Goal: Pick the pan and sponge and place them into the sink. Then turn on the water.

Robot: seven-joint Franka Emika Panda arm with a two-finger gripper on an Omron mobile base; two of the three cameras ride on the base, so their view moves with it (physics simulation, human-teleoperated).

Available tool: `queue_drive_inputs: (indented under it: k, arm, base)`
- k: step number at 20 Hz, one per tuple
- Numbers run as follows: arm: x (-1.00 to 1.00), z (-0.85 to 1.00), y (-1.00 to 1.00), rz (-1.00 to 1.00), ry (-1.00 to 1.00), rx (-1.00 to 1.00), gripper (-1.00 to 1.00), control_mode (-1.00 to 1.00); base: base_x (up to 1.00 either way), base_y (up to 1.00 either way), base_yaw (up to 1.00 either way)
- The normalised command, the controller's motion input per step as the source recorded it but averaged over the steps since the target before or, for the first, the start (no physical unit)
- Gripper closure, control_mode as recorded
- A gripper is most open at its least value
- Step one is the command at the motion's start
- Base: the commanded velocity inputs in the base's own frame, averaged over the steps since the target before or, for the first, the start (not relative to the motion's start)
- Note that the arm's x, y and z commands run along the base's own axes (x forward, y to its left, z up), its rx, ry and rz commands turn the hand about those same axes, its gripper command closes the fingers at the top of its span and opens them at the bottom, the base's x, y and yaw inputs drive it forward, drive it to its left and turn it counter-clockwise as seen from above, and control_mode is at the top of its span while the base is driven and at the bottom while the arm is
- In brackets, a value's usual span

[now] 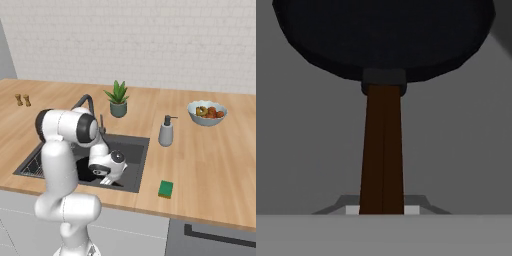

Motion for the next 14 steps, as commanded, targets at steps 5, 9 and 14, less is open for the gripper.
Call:
queue_drive_inputs:
  k: [5,9,14]
  arm:
    - [0.21,-0.07,0.02,0.0,-0.04,0.0,1.0,-1.0]
    - [0.32,0.01,0.0,0.0,-0.25,0.0,1.0,-1.0]
    - [0.13,0.09,0.05,0.0,-0.31,0.0,1.0,-1.0]
  base:
    - [0.0,0.0,0.0]
    - [0.0,0.0,0.0]
    - [0.0,0.0,0.0]
